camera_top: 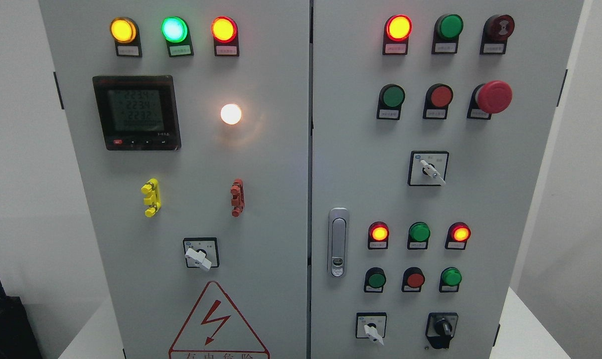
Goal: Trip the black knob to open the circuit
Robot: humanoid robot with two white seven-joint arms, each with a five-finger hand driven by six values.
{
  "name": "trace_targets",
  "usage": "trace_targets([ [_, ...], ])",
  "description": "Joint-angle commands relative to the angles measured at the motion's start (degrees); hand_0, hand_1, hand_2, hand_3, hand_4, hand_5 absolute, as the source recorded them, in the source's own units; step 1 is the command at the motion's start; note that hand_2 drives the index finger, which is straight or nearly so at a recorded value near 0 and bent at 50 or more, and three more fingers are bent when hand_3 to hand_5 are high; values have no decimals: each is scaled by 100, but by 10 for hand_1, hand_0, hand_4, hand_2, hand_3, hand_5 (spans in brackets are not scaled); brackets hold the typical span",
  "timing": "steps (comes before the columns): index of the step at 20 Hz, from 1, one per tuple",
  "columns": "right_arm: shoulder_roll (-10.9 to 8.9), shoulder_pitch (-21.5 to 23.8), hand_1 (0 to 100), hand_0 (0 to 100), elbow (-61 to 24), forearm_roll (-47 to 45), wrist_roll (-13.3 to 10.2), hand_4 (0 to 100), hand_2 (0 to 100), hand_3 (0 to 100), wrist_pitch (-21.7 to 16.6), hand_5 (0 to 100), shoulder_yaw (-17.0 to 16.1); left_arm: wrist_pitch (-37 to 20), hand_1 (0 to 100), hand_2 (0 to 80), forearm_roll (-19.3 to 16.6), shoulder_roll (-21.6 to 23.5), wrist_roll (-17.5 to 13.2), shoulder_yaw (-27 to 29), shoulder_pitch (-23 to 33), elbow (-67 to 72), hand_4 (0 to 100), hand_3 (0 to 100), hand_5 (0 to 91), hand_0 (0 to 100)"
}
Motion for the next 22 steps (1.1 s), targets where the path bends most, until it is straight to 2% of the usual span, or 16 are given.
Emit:
trace_targets([
  [1, -106, -16, 35, 0, -1307, -197, -1, 780, 0, 834, 252, 830, -79, 2, 389, 0, 0, 0, 0, 3, 0, -89, 0, 0, 0, 120],
  [5, -106, -183, 19, 0, -1448, -197, 8, 833, 0, 889, 524, 905, -79, 2, 389, 0, 0, 0, 0, -6, 0, -89, 0, 0, 0, 120],
  [12, -71, -604, 1, 0, -1484, -197, 34, 908, 0, 987, 955, 960, 0, 2, 389, 0, 0, 0, 0, 3, 0, -89, 0, 0, 0, 120],
  [17, -71, -894, 0, 0, -1457, -197, 26, 964, 0, 1000, 1297, 982, 17, 2, 389, 0, 0, 0, 0, 3, 0, -89, 0, 0, 0, 120],
  [22, -80, -1061, 0, 0, -1378, -205, 17, 1000, 0, 1000, 1412, 1000, 17, 2, 389, 0, 0, 0, 0, -6, 0, -89, 0, 0, 0, 120],
])
